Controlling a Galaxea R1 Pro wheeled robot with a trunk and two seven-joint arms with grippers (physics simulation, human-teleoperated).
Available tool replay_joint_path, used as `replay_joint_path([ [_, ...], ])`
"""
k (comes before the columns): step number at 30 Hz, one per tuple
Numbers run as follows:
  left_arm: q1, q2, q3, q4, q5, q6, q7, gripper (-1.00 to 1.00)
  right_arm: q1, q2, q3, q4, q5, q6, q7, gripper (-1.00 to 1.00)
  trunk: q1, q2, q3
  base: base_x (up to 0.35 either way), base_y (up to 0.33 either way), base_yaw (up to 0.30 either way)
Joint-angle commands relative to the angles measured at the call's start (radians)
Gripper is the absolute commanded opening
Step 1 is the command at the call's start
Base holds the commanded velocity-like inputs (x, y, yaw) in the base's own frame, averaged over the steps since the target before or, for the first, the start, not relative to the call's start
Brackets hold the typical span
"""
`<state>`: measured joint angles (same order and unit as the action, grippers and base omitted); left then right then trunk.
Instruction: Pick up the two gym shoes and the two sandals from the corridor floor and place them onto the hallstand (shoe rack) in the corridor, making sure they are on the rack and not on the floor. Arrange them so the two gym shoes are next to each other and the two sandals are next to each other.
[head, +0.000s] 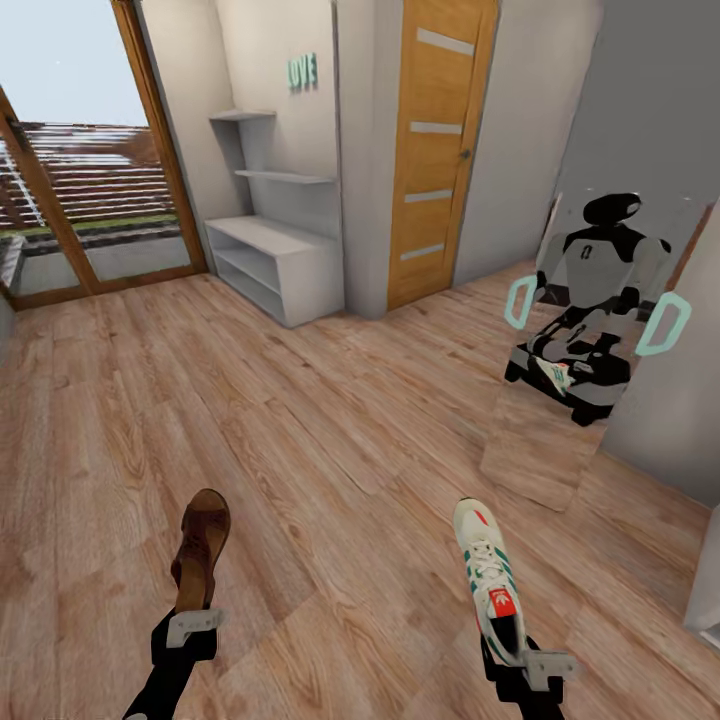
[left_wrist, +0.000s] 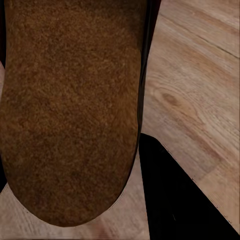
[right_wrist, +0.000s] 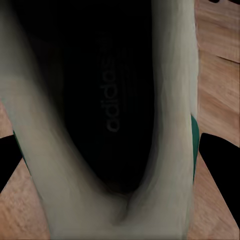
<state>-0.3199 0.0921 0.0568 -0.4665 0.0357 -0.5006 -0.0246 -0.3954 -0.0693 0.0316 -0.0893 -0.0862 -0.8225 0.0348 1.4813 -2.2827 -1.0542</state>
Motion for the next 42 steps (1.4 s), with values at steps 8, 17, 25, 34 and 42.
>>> replay_joint_path([
  [8,-0.001,-0.002,0.001,0.000,0.001,-0.003,-0.002,-1.00,0.000,0.000,0.004,0.000,-0.009,-0.003,-0.010,-1.00,0.000,0.000,0.004,0.003,0.002,0.254],
  [17,-0.001,-0.002,0.000,0.000,0.001,-0.003,-0.002,-1.00,-0.001,0.020,0.004,-0.001,-0.008,-0.003,-0.093,-1.00,0.000,0.000,0.004,0.000,0.000,0.278],
  [25,-0.001,-0.002,0.001,0.001,0.001,-0.003,-0.002,-1.00,-0.001,0.022,0.004,-0.001,-0.007,-0.003,-0.097,-1.00,0.000,0.000,0.004,0.052,0.000,0.279],
  [34,-0.001,-0.002,0.001,0.000,0.001,-0.003,0.000,-1.00,-0.001,0.014,0.003,-0.001,-0.009,-0.003,-0.097,-1.00,0.000,0.000,0.004,0.296,0.000,0.273],
  [42,-0.001,-0.002,0.001,0.000,0.003,-0.003,0.000,-1.00,0.000,-0.010,0.005,-0.001,-0.006,-0.001,-0.094,-1.00,0.000,0.000,0.004,0.337,0.000,0.050],
])
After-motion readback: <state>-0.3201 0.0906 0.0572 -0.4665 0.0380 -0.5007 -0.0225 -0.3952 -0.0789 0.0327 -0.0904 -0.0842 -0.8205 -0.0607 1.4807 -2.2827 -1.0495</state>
